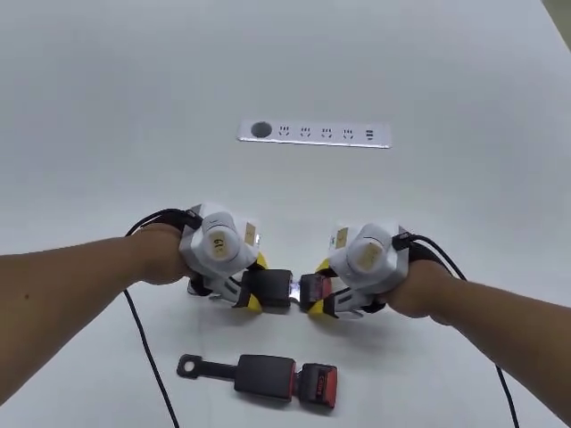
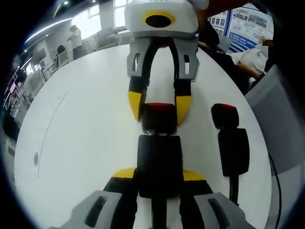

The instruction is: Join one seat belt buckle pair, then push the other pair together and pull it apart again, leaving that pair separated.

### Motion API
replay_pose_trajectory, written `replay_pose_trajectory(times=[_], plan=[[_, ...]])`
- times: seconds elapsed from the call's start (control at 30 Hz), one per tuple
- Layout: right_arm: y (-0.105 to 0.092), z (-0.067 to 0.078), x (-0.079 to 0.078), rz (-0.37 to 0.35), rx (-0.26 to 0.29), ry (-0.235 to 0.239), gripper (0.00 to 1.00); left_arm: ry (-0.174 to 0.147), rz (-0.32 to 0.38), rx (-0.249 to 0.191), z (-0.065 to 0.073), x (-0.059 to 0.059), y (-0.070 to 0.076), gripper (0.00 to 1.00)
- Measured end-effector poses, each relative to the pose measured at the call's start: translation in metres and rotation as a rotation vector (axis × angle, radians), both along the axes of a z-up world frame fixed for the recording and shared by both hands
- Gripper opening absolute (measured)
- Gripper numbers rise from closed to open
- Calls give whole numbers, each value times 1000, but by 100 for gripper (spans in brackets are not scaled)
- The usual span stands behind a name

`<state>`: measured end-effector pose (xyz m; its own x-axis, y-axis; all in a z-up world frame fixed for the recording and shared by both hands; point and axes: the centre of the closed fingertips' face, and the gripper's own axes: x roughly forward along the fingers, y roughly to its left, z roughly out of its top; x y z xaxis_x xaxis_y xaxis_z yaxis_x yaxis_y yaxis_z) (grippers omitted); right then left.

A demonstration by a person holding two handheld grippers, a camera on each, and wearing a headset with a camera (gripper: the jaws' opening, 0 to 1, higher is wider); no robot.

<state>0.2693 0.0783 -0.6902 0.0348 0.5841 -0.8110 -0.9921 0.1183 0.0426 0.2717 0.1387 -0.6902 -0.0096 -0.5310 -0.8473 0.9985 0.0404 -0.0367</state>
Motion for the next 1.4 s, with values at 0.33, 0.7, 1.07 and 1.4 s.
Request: replay_pose_trajectory(times=[0.33, 0.7, 1.07, 1.4], plan=[[-9, 2, -2, -2, -9, 2, 32, -1, 8, -5, 0, -1, 0, 34], [-15, 2, -4, -9, 22, 8, 33, 5, 19, -28, 1, -1, 1, 34], [-40, 2, -1, -31, 52, 14, 33, 7, 38, -79, 1, 0, 1, 34], [-62, 4, -1, -49, 67, 16, 33, 8, 40, -86, 2, -1, -1, 34]])
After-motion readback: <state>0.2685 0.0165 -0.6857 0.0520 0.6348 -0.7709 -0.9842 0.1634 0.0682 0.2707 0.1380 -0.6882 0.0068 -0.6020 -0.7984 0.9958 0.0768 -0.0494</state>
